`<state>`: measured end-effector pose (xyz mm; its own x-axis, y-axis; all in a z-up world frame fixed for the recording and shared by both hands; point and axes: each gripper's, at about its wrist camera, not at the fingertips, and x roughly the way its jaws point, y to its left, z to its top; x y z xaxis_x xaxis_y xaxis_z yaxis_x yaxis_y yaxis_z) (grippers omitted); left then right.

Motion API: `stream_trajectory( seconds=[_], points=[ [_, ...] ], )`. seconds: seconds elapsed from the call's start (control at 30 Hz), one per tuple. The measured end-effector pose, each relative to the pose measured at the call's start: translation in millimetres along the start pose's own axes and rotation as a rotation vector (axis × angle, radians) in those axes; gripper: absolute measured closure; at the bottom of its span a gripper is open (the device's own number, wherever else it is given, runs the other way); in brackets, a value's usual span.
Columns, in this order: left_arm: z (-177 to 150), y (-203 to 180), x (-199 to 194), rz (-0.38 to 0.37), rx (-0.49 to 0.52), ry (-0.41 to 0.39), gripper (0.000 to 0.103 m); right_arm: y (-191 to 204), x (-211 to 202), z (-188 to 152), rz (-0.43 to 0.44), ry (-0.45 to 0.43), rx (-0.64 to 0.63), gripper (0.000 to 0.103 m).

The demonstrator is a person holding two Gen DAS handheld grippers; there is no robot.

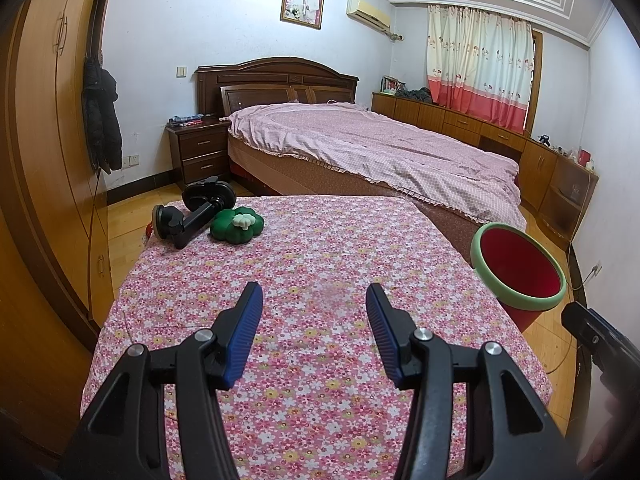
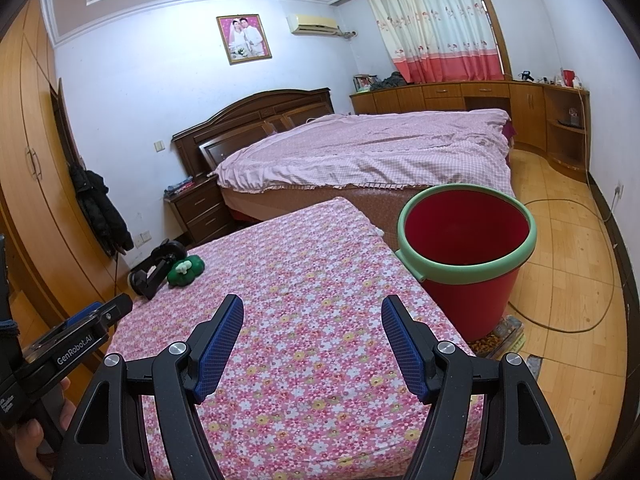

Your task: Collect trash

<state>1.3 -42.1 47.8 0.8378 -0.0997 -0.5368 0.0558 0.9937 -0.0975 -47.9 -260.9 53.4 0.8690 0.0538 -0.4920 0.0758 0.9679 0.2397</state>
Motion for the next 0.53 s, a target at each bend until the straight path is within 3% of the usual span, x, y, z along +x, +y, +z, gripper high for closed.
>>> stream_trajectory(
  seconds=[0.53],
  points=[
    [0.3,-1.0,0.2,0.002,-0.001,0.006,0.049,-0.3,0.0,0.2,-0.001,0.0,-0.001,0.03]
  ],
)
